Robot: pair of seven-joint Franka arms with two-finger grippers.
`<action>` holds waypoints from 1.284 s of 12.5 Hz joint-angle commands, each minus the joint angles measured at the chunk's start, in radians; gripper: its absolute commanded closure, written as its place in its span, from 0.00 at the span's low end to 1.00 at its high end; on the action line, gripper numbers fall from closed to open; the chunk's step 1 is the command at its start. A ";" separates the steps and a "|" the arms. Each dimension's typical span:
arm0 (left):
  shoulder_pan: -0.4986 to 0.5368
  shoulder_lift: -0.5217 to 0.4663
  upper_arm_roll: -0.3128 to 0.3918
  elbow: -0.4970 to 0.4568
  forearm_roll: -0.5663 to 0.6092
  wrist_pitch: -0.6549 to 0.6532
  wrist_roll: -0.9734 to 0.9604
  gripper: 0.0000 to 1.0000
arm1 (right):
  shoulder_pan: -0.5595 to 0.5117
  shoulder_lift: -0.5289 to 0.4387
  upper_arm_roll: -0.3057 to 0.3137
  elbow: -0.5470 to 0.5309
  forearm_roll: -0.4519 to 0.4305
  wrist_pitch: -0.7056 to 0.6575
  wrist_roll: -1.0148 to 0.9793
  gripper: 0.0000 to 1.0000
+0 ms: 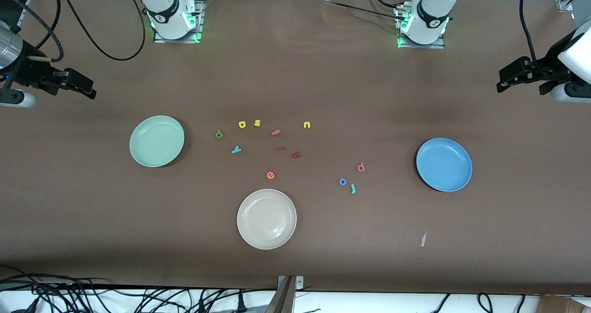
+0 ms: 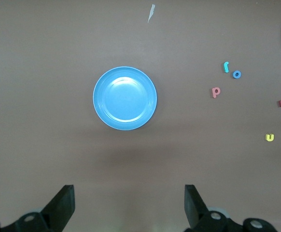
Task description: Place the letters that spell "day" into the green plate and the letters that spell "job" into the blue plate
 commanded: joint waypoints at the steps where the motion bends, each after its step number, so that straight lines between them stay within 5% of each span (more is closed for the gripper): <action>1: 0.006 0.019 -0.004 0.037 0.014 -0.021 0.008 0.00 | -0.009 -0.005 0.007 0.004 0.004 -0.007 -0.013 0.00; 16: 0.011 0.019 -0.004 0.037 0.013 -0.021 0.008 0.00 | -0.007 -0.012 0.017 0.007 0.001 -0.029 -0.006 0.00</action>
